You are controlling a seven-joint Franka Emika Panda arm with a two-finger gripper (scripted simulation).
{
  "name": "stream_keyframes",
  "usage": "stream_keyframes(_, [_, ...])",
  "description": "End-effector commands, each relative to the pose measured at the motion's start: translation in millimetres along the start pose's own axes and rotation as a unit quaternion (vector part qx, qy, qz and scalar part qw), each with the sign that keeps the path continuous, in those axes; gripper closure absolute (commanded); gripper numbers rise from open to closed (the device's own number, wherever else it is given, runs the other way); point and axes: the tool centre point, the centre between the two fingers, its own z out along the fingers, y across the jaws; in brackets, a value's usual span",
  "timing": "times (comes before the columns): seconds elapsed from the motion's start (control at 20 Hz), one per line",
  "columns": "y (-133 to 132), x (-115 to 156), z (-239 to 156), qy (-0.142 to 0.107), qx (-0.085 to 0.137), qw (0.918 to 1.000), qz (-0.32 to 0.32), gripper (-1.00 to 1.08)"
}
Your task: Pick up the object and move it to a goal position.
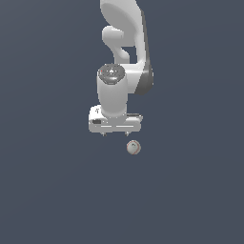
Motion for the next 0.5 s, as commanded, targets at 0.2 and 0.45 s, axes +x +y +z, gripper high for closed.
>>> stream_keyframes(0.2, [-21.0, 3.2, 14.6, 0.000, -0.002, 0.9970, -0.078, -0.92])
stream_keyframes(0.45, [-45.0, 5.8, 30.4, 0.001, -0.002, 0.9864, -0.164, -0.92])
